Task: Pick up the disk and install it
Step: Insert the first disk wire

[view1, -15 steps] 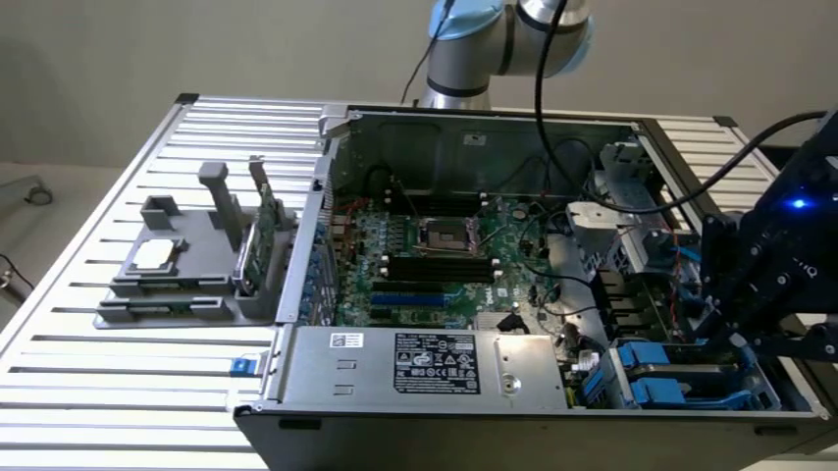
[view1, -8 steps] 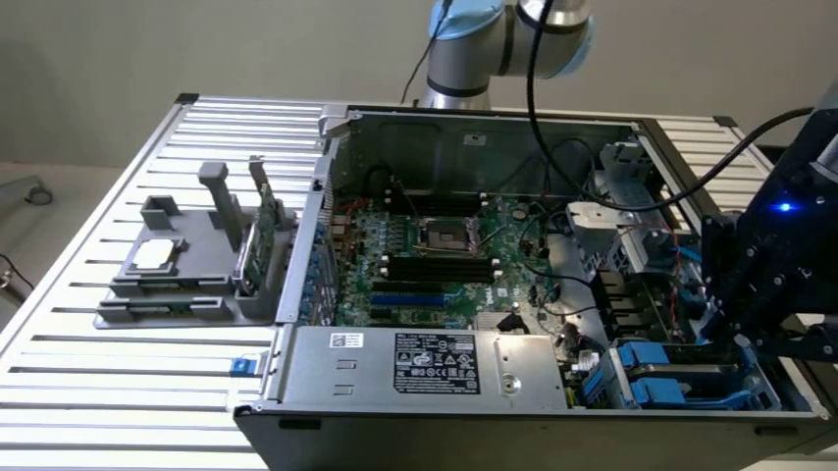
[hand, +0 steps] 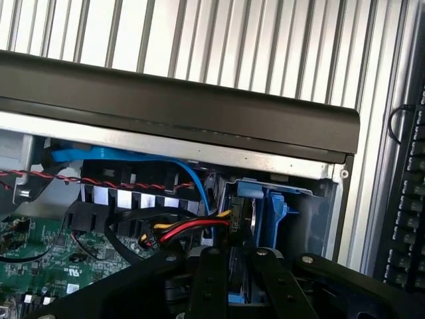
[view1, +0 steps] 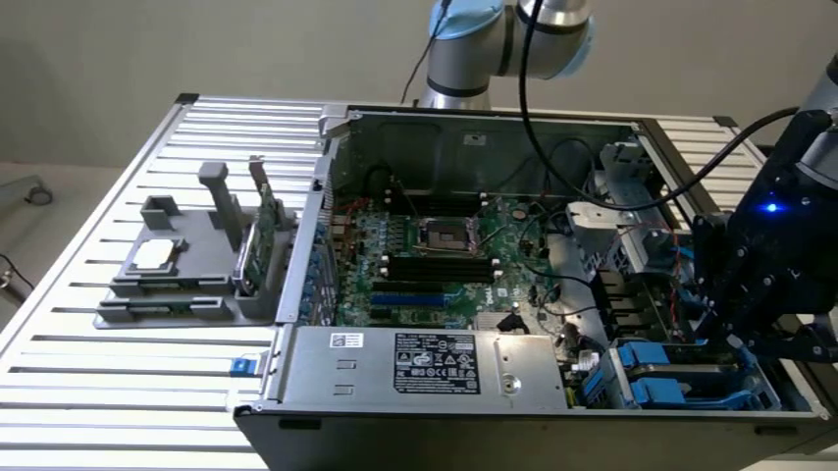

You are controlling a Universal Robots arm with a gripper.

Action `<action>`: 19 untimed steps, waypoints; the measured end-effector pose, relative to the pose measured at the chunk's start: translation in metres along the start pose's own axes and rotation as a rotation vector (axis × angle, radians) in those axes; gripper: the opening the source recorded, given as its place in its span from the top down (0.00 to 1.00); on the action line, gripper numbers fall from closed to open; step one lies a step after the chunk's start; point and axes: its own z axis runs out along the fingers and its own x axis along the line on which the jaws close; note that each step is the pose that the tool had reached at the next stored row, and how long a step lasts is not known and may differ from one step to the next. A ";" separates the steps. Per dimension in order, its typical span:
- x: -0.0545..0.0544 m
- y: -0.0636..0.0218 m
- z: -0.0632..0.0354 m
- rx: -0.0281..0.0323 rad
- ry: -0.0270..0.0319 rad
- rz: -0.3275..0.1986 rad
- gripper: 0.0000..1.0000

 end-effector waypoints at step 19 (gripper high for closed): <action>0.001 -0.0080 0.0005 -0.0205 -0.0035 0.002 0.82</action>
